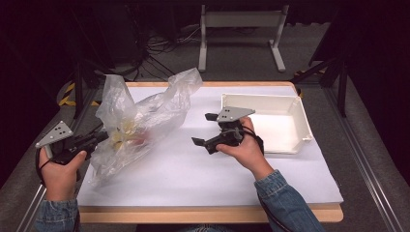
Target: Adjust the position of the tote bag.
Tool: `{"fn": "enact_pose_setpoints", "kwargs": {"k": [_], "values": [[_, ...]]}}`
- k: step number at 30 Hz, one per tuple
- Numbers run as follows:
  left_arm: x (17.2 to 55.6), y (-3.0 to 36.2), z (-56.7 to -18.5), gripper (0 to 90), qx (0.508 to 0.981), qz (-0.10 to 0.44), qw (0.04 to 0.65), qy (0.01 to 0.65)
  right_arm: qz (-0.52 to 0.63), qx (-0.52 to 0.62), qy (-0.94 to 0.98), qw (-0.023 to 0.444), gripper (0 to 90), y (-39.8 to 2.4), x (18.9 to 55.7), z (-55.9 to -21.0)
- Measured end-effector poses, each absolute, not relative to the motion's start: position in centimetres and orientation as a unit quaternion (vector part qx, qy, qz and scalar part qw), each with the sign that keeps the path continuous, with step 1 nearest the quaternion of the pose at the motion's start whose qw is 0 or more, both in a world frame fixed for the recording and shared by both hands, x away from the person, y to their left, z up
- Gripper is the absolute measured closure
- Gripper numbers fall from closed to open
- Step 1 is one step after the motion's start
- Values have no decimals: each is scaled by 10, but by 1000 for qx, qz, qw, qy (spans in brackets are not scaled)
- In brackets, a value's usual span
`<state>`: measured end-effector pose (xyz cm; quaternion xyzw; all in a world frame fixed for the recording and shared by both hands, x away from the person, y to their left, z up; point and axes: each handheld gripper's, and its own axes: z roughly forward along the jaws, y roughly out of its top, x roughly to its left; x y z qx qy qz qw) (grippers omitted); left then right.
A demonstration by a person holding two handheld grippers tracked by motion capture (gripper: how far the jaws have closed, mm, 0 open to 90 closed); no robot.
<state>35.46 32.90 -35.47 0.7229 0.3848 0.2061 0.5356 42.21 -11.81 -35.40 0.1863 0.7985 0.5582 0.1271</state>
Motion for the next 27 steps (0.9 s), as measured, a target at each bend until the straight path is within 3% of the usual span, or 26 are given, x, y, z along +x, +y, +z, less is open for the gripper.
{"fn": "enact_pose_setpoints", "kwargs": {"k": [18,27], "values": [[341,346,-357,879,697,220,545,412,543,197,811,95,21,-55,453,-390],[335,344,-357,877,701,220,542,409,565,178,802,73,13,-32,454,-387]]}}
